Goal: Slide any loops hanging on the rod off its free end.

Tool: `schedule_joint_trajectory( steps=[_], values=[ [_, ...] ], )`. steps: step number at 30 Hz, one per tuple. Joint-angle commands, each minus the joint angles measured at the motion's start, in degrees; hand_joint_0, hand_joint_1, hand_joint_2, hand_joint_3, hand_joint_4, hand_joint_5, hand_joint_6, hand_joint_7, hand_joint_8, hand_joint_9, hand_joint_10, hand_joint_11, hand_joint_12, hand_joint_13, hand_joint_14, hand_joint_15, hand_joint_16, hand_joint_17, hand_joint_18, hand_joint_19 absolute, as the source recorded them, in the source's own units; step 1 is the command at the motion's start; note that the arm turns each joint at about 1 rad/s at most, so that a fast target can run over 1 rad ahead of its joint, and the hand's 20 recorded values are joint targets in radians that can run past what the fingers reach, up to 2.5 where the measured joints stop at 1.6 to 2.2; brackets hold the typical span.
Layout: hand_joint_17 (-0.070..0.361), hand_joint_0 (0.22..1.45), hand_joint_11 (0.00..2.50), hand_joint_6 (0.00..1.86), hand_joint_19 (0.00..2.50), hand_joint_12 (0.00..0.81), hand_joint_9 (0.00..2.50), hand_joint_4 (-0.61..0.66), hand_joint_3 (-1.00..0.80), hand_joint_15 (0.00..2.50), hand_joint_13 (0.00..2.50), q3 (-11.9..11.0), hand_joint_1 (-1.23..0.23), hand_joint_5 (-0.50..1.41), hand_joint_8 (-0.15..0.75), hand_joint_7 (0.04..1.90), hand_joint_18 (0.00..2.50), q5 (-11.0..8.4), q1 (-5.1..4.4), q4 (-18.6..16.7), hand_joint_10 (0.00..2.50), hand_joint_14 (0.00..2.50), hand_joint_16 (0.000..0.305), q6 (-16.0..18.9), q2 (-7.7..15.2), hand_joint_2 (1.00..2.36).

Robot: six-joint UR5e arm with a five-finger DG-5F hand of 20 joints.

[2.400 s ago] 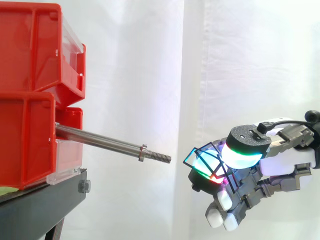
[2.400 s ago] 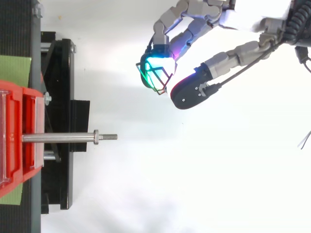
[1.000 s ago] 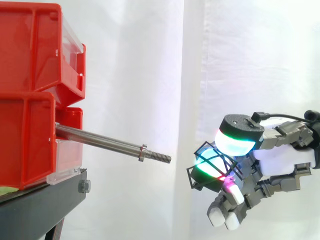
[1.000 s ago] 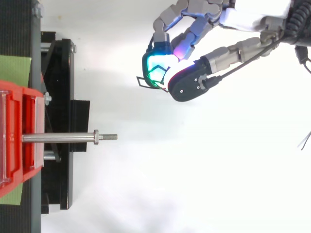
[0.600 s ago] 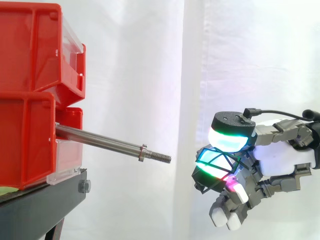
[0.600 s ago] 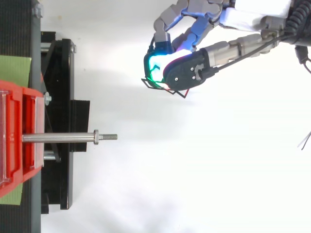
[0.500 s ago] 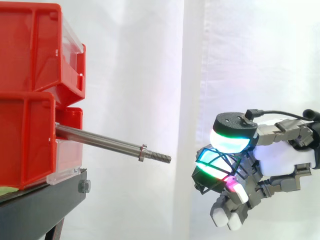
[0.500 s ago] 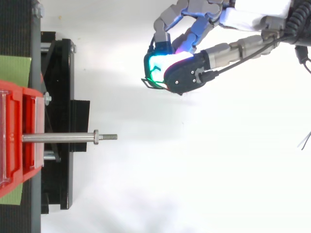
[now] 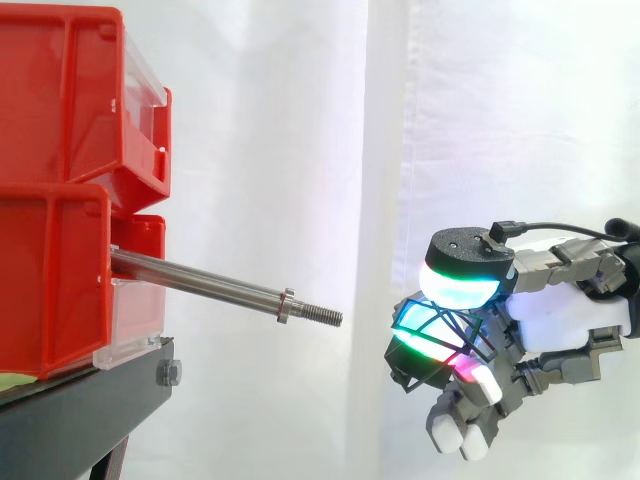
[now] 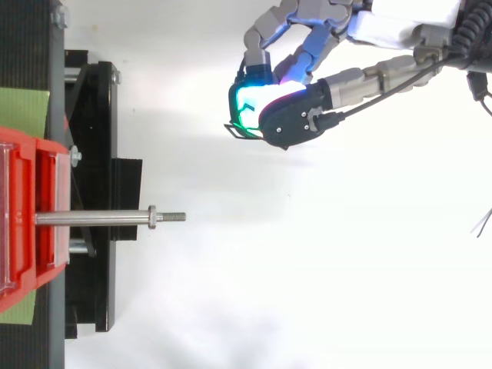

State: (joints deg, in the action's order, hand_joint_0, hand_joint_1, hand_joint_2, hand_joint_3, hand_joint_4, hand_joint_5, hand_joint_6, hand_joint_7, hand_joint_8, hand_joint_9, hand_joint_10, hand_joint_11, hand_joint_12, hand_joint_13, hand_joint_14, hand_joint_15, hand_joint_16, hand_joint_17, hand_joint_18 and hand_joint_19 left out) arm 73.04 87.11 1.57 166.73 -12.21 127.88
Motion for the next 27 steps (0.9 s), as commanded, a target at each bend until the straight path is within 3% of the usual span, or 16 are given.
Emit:
schedule_joint_trajectory(
  steps=[1, 3, 6, 11, 19, 22, 27],
  values=[
    [0.158, 0.56, 0.53, 0.9, 0.46, 0.429, 1.2, 0.06, -0.06, 0.37, 0.85, 0.0, -0.69, -0.11, 0.308, 1.06, 0.78, -0.18, -0.08, 0.0, 0.02, 0.01, 0.07, -0.27, 0.0, 1.01],
    [0.154, 0.57, 0.55, 0.9, 0.46, 0.428, 1.18, 0.06, -0.09, 0.37, 0.84, -0.09, -0.69, -0.12, 0.316, 1.07, 0.76, -0.18, -0.16, 0.0, 0.02, 0.01, 0.068, -0.98, 0.0, 1.01],
    [0.128, 0.62, 0.66, 0.94, 0.47, 0.383, 1.05, -0.04, -0.13, 0.4, 0.78, 0.0, -0.76, -0.16, 0.274, 1.01, 0.67, -0.18, -0.43, 0.61, 0.03, 0.02, 0.057, -3.7, 0.0, 1.02],
    [0.125, 0.69, 0.73, 0.95, 0.44, 0.384, 1.05, -0.03, -0.29, 0.39, 0.77, -0.44, -0.82, -0.18, 0.261, 0.94, 0.68, -0.45, -0.43, 0.88, 0.03, 0.02, 0.056, -7.74, 0.0, 1.02],
    [0.127, 0.62, 0.73, 0.94, 0.48, 0.389, 1.19, 0.09, -0.46, 0.41, 0.83, -0.44, -0.67, -0.15, 0.288, 0.99, 0.71, -0.45, -0.43, 1.85, 0.03, 0.02, 0.056, -7.57, 0.0, 1.0],
    [0.128, 0.6, 0.73, 0.92, 0.49, 0.388, 1.22, 0.08, -0.45, 0.42, 0.84, -0.44, -0.57, -0.13, 0.293, 1.01, 0.71, -0.45, -0.43, 1.85, 0.03, 0.02, 0.057, -7.48, 0.0, 1.0],
    [0.129, 0.6, 0.73, 0.92, 0.51, 0.396, 1.26, 0.05, -0.35, 0.43, 0.86, -0.44, -0.55, -0.12, 0.298, 1.04, 0.72, -0.45, -0.43, 1.85, 0.03, 0.02, 0.057, -7.39, 0.0, 1.01]
  ],
)
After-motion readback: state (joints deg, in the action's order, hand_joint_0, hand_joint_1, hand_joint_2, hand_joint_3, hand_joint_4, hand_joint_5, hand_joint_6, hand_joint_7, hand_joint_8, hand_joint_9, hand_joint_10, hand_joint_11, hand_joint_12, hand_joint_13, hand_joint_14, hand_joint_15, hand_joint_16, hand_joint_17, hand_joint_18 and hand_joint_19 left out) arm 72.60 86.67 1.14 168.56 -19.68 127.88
